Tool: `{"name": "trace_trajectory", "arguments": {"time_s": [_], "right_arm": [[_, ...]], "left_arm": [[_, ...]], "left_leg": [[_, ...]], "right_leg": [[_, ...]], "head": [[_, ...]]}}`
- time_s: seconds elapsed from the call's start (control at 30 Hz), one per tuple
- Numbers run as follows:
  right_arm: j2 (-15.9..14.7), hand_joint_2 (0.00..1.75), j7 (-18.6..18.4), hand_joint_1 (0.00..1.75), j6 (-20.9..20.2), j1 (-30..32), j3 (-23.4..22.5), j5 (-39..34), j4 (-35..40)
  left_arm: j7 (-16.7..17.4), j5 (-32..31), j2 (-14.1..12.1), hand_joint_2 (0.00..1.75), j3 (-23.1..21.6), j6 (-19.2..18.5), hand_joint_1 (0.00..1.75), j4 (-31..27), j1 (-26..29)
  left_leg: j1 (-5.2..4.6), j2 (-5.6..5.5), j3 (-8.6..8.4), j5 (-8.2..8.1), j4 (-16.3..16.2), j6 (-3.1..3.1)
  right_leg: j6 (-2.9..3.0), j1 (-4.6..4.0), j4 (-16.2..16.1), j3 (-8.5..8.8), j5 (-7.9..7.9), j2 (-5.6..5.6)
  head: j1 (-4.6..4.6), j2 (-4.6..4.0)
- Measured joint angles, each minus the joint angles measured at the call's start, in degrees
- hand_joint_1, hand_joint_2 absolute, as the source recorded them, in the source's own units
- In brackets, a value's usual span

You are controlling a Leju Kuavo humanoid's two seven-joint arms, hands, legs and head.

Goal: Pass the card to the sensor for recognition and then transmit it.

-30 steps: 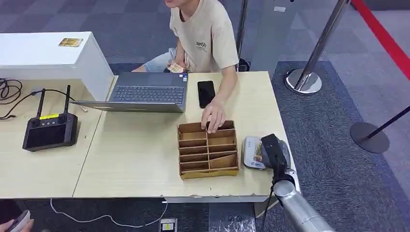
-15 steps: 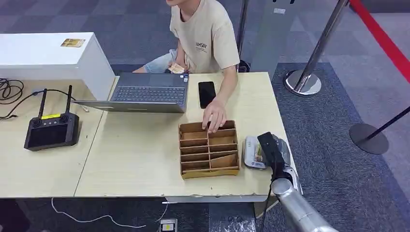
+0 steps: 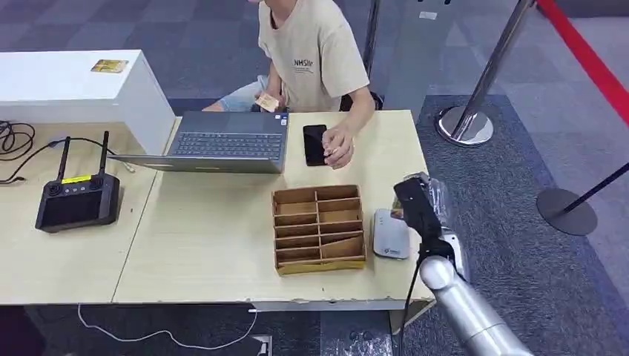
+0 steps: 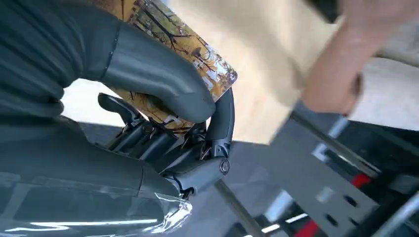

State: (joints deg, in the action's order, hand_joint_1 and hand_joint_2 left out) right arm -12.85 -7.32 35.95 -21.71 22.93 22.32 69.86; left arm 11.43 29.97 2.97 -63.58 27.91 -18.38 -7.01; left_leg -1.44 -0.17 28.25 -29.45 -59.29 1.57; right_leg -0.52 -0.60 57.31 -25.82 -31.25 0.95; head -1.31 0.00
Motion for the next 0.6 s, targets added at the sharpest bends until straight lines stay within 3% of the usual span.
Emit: {"name": "trace_trajectory", "arguments": {"time_s": [0.2, 0.6], "right_arm": [[-2.6, 1.75, -0.3, 1.75, -0.5, 1.2, 0.0, 1.7, 10.1], [-4.3, 1.75, -0.9, 1.75, -2.3, 1.3, 0.5, 4.1, 22.0]], "left_arm": [[-2.6, 1.1, -2.0, 1.75, 0.2, -5.6, 0.0, 1.3, 0.9], [-2.9, 1.1, -3.3, 1.75, 0.2, -6.2, 0.0, 2.8, 0.9]], "left_leg": [[0.02, 0.0, 0.02, 0.0, 0.0, 0.0], [0.01, 0.0, 0.04, 0.01, 0.0, 0.0]], "right_leg": [[0.0, -0.02, 0.0, -0.01, 0.0, 0.0], [0.0, -0.02, 0.0, 0.01, 0.0, 0.0]], "head": [[-0.02, 0.0], [0.0, 0.0]]}}
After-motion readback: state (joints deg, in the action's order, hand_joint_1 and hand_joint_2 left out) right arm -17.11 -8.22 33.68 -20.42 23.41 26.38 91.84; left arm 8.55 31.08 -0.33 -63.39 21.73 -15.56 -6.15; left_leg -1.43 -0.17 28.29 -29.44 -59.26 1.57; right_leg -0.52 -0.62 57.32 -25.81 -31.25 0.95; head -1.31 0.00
